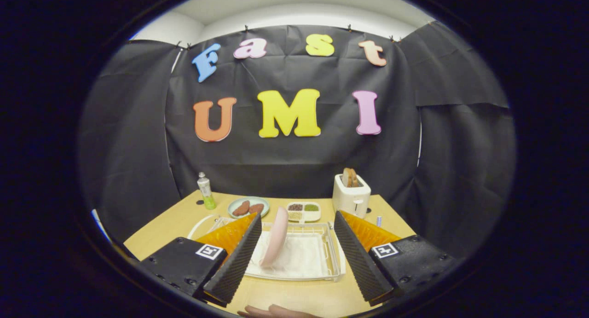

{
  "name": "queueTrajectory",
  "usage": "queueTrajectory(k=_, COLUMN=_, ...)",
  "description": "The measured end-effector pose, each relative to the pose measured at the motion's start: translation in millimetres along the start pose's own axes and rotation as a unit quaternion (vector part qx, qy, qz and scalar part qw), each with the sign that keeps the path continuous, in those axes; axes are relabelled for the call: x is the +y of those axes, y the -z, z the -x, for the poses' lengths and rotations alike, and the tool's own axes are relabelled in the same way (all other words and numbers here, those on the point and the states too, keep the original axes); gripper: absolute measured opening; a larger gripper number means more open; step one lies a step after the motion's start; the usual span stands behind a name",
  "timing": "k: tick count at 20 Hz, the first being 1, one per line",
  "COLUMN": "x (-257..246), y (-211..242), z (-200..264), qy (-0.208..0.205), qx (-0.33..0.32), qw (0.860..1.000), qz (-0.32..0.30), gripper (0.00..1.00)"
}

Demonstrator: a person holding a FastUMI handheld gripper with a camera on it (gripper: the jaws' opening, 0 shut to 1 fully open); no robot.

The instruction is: Take the plate from the dish rack, then take the spoon from the basket and place it into the plate.

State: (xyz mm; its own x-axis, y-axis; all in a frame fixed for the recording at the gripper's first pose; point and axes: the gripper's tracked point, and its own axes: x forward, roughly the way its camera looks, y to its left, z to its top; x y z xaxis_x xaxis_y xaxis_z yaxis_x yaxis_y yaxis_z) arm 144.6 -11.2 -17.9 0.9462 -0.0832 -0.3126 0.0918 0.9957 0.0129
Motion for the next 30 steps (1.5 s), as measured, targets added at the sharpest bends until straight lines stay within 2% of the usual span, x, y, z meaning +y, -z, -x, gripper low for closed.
queueTrajectory(k=4, x=6.9, y=-7.9, z=-52.7, qy=0.013, qx=0.096, qw=0.995, qz=0.013, gripper=1.0)
queueTrajectory(k=7, x=18.8, y=-4.2, z=-81.2, qy=-0.001, qx=0.18, qw=0.984, qz=0.0, gripper=1.0)
queueTrajectory(k=10, x=32.5, y=-2.0, z=-104.7, qy=0.002, qx=0.267, qw=0.964, qz=-0.009, gripper=0.99)
queueTrajectory(k=14, x=41.4, y=7.1, z=-127.5, qy=0.034, qx=0.376, qw=0.926, qz=0.018, gripper=0.84)
queueTrajectory(k=15, x=43.8, y=8.0, z=-136.6, qy=0.047, qx=0.384, qw=0.922, qz=0.028, gripper=0.83)
queueTrajectory(k=17, x=44.7, y=12.8, z=-144.1, qy=0.067, qx=0.408, qw=0.91, qz=0.045, gripper=0.73)
queueTrajectory(k=18, x=45.3, y=13.2, z=-146.3, qy=0.075, qx=0.414, qw=0.906, qz=0.049, gripper=0.67)
queueTrajectory(k=19, x=40.5, y=13.7, z=-149.7, qy=0.091, qx=0.412, qw=0.905, qz=0.055, gripper=0.66)
queueTrajectory(k=21, x=32.0, y=9.4, z=-155.6, qy=0.128, qx=0.401, qw=0.905, qz=0.064, gripper=0.51)
queueTrajectory(k=22, x=32.9, y=11.7, z=-156.7, qy=0.135, qx=0.401, qw=0.904, qz=0.066, gripper=0.33)
queueTrajectory(k=23, x=33.5, y=12.1, z=-156.4, qy=0.14, qx=0.399, qw=0.903, qz=0.078, gripper=0.26)
queueTrajectory(k=26, x=32.8, y=23.7, z=-153.9, qy=0.15, qx=0.418, qw=0.888, qz=0.117, gripper=0.24)
queueTrajectory(k=29, x=22.4, y=36.5, z=-151.9, qy=0.179, qx=0.434, qw=0.873, qz=0.135, gripper=0.24)
queueTrajectory(k=30, x=23.2, y=36.1, z=-152.5, qy=0.181, qx=0.429, qw=0.875, qz=0.135, gripper=0.25)
